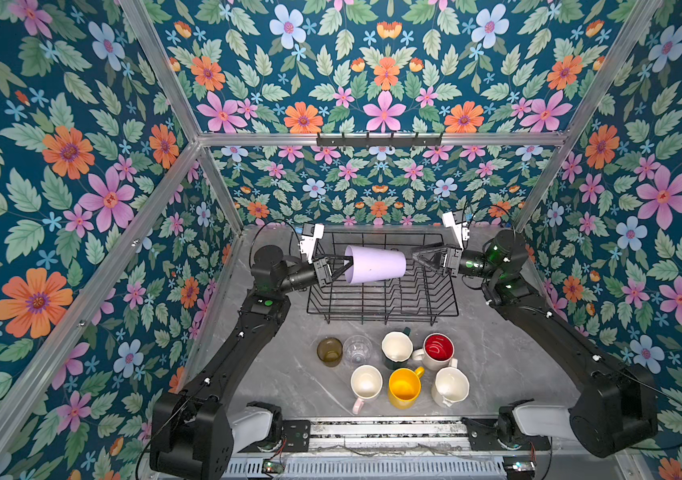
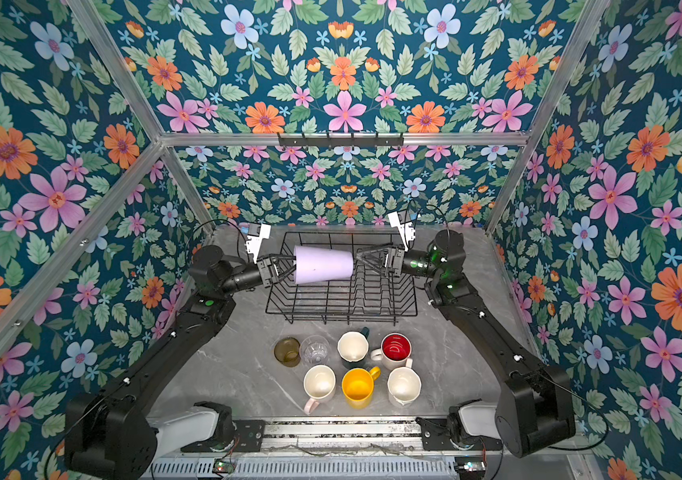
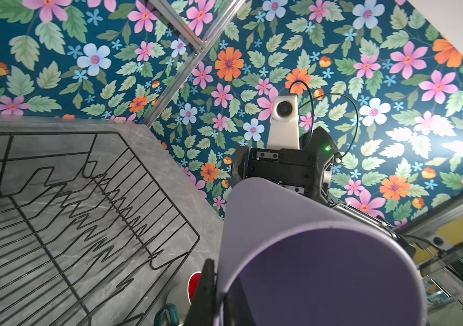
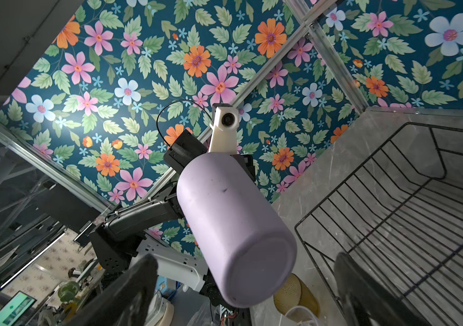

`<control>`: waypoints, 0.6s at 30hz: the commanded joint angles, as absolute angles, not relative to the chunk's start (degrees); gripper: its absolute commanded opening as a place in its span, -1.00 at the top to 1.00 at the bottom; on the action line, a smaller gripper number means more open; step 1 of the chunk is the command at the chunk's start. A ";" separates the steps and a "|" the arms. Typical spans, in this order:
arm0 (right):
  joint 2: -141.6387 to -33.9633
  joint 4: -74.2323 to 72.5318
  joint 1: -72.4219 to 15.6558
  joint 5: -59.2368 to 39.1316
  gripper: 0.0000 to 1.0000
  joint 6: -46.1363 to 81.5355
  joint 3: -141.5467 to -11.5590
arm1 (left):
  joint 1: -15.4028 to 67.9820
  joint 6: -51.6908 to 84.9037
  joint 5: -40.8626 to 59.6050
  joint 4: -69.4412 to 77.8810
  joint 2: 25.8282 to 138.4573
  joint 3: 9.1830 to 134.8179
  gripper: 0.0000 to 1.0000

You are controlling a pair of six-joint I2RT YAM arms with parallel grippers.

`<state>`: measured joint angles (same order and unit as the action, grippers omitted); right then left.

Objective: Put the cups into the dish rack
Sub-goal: 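Grasp the tumbler's closed end with the right gripper, holding with left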

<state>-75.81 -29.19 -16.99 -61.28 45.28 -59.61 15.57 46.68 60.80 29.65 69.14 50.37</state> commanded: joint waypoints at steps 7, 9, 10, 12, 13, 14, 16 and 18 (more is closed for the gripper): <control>-77.77 -27.75 -19.61 -61.41 -0.92 42.71 -60.68 | 15.47 53.16 63.63 43.47 71.08 49.07 1.00; -77.96 -27.76 -19.96 -61.61 -0.92 42.76 -60.74 | 15.47 53.72 63.63 44.31 71.45 48.97 1.00; -78.07 -27.71 -20.18 -61.68 -0.92 42.72 -60.83 | 15.47 53.72 63.55 44.46 71.58 48.89 1.00; -78.16 -27.69 -20.61 -61.84 -0.92 42.63 -60.97 | 15.46 54.04 63.45 45.01 71.96 48.87 1.00; -78.22 -27.71 -20.82 -61.87 -0.92 42.67 -61.00 | 15.47 54.50 63.46 45.51 72.13 48.87 1.00; -78.27 -27.76 -21.08 -61.82 -0.92 42.63 -61.15 | 15.47 54.92 63.59 46.24 72.37 48.79 1.00; -78.52 -27.71 -21.39 -61.85 -0.92 42.64 -61.34 | 15.47 55.80 63.80 47.34 72.66 48.71 1.00; -78.83 -27.74 -21.77 -61.94 -0.92 42.64 -61.65 | 15.45 55.82 63.90 47.48 72.84 48.61 1.00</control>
